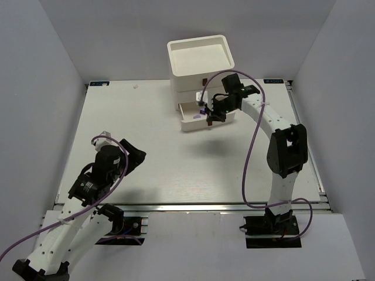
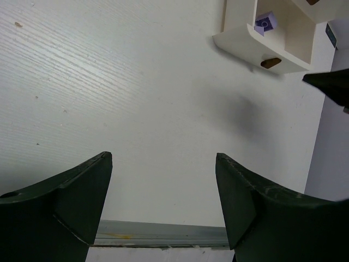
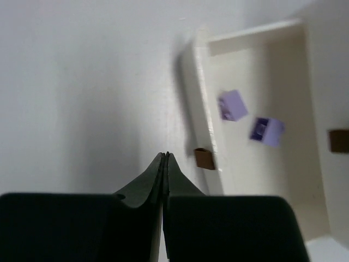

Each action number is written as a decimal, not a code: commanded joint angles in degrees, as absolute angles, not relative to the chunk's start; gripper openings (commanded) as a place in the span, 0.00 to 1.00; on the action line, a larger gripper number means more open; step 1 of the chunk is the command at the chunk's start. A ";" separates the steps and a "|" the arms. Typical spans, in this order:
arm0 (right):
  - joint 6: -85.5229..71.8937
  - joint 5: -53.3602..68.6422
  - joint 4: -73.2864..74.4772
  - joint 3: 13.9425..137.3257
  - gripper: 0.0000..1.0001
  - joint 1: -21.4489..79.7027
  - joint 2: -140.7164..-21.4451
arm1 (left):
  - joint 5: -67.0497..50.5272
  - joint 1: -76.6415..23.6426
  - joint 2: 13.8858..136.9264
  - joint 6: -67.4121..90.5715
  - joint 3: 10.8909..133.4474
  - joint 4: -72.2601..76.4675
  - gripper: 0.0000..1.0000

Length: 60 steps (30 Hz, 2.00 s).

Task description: Sort the legos into containers by color

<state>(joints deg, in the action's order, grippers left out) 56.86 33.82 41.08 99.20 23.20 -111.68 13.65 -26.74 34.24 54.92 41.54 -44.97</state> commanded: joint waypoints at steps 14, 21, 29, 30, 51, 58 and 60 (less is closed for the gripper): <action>56.52 9.70 12.85 87.19 0.00 27.33 -117.42 | 12.74 -26.63 34.72 54.40 41.13 -44.03 0.86; 53.70 -2.36 -5.70 84.56 0.00 29.27 -120.32 | 12.92 -26.63 34.89 54.49 41.31 -44.74 0.86; 54.05 -2.54 -13.35 83.15 0.00 29.71 -121.29 | 12.40 -26.63 36.56 54.14 41.13 -43.16 0.86; 54.49 -3.59 -16.58 83.14 0.00 29.97 -122.51 | 12.31 -26.63 37.00 53.97 41.13 -43.07 0.86; 50.02 -0.90 -19.83 80.18 0.00 29.62 -121.66 | 11.95 -26.63 38.76 53.70 42.10 -42.89 0.85; 31.68 28.19 13.61 80.07 0.70 27.95 -105.83 | 7.57 -26.63 36.13 50.98 39.29 -35.97 0.94; 20.30 29.71 15.64 79.63 0.83 27.86 -102.23 | 5.46 -26.63 35.77 49.67 38.15 -34.02 0.98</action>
